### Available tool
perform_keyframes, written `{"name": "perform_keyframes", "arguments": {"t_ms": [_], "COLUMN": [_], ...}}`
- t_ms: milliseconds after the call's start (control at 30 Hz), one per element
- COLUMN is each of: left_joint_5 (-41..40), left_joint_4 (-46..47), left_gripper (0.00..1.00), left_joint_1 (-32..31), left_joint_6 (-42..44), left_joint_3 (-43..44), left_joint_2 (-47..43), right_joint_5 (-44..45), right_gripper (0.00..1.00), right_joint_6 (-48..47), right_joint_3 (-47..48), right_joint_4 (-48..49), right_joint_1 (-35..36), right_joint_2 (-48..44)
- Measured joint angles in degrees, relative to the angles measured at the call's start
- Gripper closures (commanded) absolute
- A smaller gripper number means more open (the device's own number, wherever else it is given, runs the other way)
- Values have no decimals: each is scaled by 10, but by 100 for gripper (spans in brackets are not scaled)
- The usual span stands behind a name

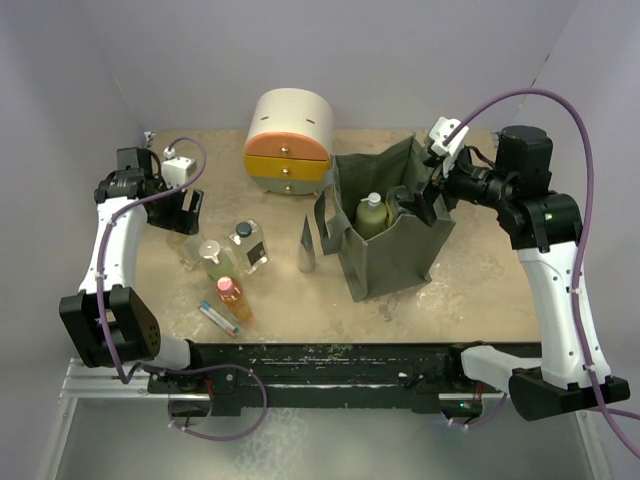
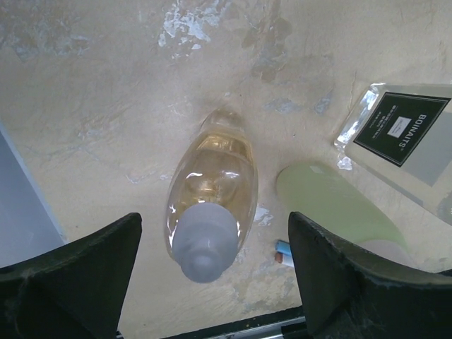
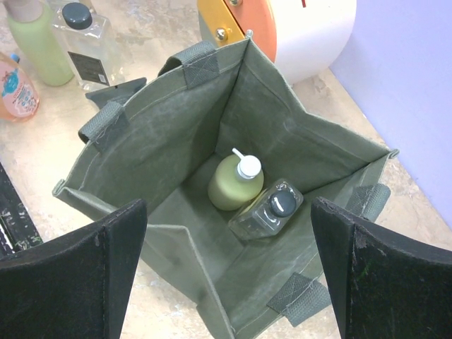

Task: Place the personal care products into the canvas bag
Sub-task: Move the care product at the center of the board.

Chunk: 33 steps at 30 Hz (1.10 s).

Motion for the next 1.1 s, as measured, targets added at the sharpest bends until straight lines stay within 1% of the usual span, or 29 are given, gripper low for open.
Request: {"name": "perform_keyframes", "arguments": {"t_ms": [267, 467, 667, 800, 933, 1000, 1100], "left_joint_5": [3, -1, -8, -15, -5, 3, 6], "left_joint_4": [14, 37, 50, 52, 45, 42, 42], "left_gripper": [34, 53, 70, 87, 94, 98, 100], "left_joint_1": [0, -5, -37, -80, -121, -127, -129], "left_joint_6": [24, 29, 31, 33, 33, 33, 33], "left_joint_3": [-26, -39, -40, -39, -17, -3, 14], "left_joint_2": [13, 12, 12, 12, 32, 46, 62], "right_joint_5": [6, 21, 38, 39, 39, 39, 38], "right_gripper": [1, 1, 1, 1, 1, 1, 1], "right_joint_6": [0, 0, -9, -12, -13, -13, -12], "right_joint_3": [0, 0, 0, 0, 0, 0, -5], "right_joint_4": [0, 0, 0, 1, 7, 12, 17], "right_joint_1": [16, 33, 64, 76, 79, 79, 79], "right_joint_2": [11, 29, 42, 48, 48, 47, 44]}}
